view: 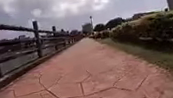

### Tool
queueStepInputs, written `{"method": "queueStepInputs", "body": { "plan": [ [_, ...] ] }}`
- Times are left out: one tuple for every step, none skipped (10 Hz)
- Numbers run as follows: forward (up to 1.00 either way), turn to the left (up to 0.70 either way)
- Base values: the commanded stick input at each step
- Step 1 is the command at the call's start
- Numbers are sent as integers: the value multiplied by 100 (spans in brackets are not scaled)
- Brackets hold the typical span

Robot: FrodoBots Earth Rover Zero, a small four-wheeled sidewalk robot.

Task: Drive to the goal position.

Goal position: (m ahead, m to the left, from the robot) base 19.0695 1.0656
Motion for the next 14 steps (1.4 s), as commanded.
{"method": "queueStepInputs", "body": {
  "plan": [
    [70, -14],
    [70, 0],
    [70, 0],
    [70, 0],
    [70, 0],
    [70, 0],
    [70, 0],
    [70, 0],
    [70, 0],
    [70, 0],
    [70, 0],
    [70, 0],
    [70, 0],
    [70, 0]
  ]
}}
